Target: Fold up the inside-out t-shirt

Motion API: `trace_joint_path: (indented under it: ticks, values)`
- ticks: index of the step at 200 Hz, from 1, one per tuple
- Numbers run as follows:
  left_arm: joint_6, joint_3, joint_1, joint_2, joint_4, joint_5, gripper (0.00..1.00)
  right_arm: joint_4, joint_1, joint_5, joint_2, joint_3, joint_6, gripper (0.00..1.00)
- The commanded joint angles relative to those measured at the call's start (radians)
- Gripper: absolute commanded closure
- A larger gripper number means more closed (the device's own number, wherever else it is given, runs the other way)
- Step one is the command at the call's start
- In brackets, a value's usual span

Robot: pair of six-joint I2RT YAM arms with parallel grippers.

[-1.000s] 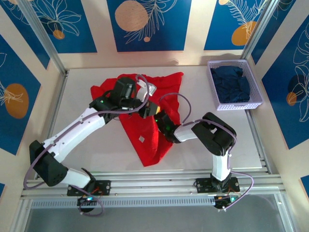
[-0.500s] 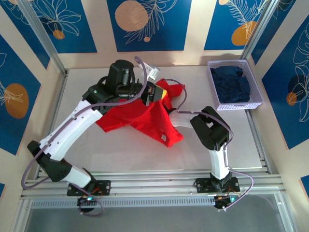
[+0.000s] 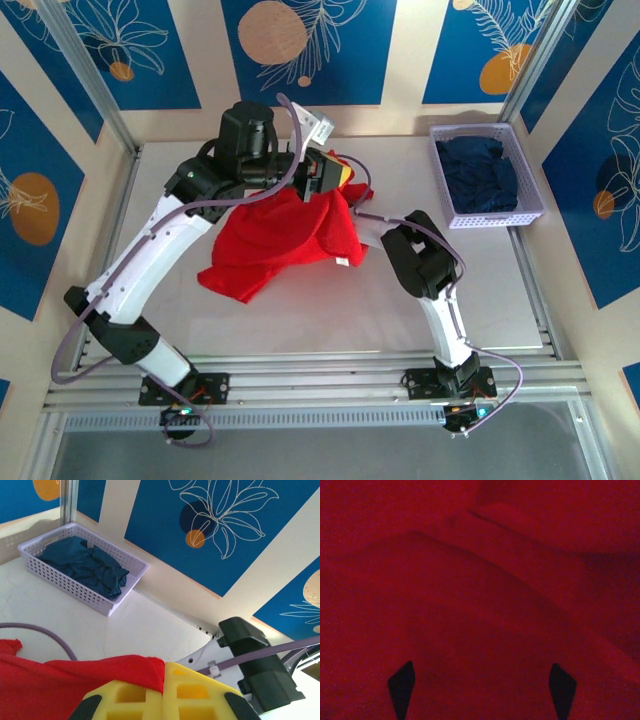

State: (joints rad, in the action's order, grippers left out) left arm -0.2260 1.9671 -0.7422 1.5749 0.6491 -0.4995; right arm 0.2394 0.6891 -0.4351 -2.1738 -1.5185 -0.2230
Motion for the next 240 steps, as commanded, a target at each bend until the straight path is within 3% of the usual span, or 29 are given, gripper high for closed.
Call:
trace_joint_path:
  ticks: [1,33,49,107,122,176,196,214,240]
  values:
    - [0.024,0.099,-0.011,0.018,-0.007,-0.067,1.0,0.164,-0.006,0.056,-0.063,-0.072,0.031,0.25]
    - [0.041,0.163,-0.01,0.028,0.019,-0.035,1.0,0.268,-0.029,0.111,-0.116,-0.134,0.038,0.26]
    - [0.058,0.14,-0.007,0.007,0.032,0.034,1.0,0.301,-0.041,0.146,-0.123,-0.142,0.044,0.33]
    - [0.015,-0.075,0.074,-0.13,-0.052,0.22,1.0,0.351,-0.083,0.246,-0.125,-0.153,0.055,0.9]
    - [-0.005,-0.125,0.112,-0.158,-0.064,0.258,1.0,0.336,-0.088,0.258,-0.102,-0.136,0.06,1.0]
    - [-0.057,-0.3,0.303,-0.216,-0.059,0.453,1.0,0.18,-0.133,0.403,0.153,0.045,0.052,1.0]
    - [-0.067,-0.358,0.383,-0.215,-0.055,0.53,1.0,0.107,-0.156,0.506,0.278,0.126,0.03,1.0]
    - [-0.052,-0.41,0.402,-0.204,-0.064,0.624,1.0,-0.002,-0.179,0.63,0.378,0.19,-0.03,1.0]
    - [-0.084,-0.51,0.391,-0.168,-0.153,0.492,1.0,-0.166,-0.177,0.747,0.458,0.215,-0.131,1.0]
